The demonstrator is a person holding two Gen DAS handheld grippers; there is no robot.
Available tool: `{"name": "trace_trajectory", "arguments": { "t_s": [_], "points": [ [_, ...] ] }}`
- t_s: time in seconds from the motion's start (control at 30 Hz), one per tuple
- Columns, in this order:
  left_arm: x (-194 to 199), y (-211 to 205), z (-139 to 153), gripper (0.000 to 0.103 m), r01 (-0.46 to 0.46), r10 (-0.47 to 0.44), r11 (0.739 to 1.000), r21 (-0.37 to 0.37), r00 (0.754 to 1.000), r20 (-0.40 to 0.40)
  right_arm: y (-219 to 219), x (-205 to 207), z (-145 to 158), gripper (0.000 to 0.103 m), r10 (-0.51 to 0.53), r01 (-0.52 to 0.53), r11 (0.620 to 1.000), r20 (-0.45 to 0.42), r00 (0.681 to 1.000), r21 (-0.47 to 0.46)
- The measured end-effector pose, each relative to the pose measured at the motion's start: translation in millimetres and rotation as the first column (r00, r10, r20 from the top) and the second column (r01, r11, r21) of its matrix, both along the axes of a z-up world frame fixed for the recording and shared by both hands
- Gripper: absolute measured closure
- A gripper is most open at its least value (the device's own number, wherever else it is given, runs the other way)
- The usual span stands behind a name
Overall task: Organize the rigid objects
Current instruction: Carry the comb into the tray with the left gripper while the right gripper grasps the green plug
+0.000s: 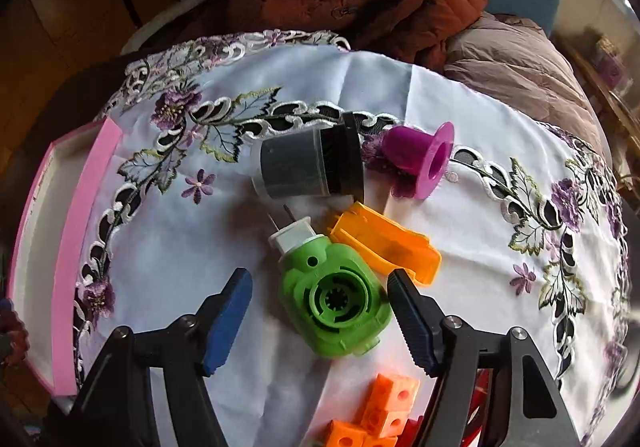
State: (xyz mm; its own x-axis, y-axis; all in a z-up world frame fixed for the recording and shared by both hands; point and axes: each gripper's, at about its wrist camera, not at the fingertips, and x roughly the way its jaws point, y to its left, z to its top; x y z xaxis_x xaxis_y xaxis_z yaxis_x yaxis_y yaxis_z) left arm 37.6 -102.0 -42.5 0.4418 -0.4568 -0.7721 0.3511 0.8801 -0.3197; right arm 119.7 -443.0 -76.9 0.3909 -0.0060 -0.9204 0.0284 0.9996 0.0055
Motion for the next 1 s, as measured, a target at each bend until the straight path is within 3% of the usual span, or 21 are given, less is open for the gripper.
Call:
{"name": "trace_trajectory", "arguments": {
  "t_s": [0.1,0.17,0.4,0.53,0.73,1.0],
  "points": [
    [1.8,1.9,-2.4,0.045,-0.005,0.005,1.0,-0.003,1.0,-0.008,2.6,7.1,-15.3,0.049,0.031,-0.029,0.999,-0.071,0.997,0.026],
    [2.6,3.5,-3.5,0.045,-0.011,0.011,1.0,-0.005,1.0,-0.009,8.4,2.2,-15.8,0.05,0.035,-0.035,0.999,-0.059,0.998,0.004],
    [8.5,10.1,-6.0,0.045,-0.023,0.023,1.0,-0.001,1.0,-0.014,21.2,-38.6,-22.2,0.05,0.017,-0.014,0.992,-0.022,1.0,0.128],
    [21.8,26.1,-8.0,0.045,-0.066,0.066,0.998,0.001,0.997,-0.026,18.8,-46.2,-24.1,0.05,-0.013,0.01,0.991,0.023,1.0,0.134],
    [60.7,54.9,-8.8,0.045,-0.145,0.146,0.989,0.022,0.989,-0.035,17.1,-51.0,-23.2,0.049,0.007,-0.013,0.992,0.047,0.999,0.124],
    [118.0,54.3,-12.6,0.045,-0.16,0.158,0.978,0.132,0.987,0.019,27.7,-47.5,-23.3,0.05,0.027,-0.031,0.998,0.076,0.997,0.057]
  ]
}}
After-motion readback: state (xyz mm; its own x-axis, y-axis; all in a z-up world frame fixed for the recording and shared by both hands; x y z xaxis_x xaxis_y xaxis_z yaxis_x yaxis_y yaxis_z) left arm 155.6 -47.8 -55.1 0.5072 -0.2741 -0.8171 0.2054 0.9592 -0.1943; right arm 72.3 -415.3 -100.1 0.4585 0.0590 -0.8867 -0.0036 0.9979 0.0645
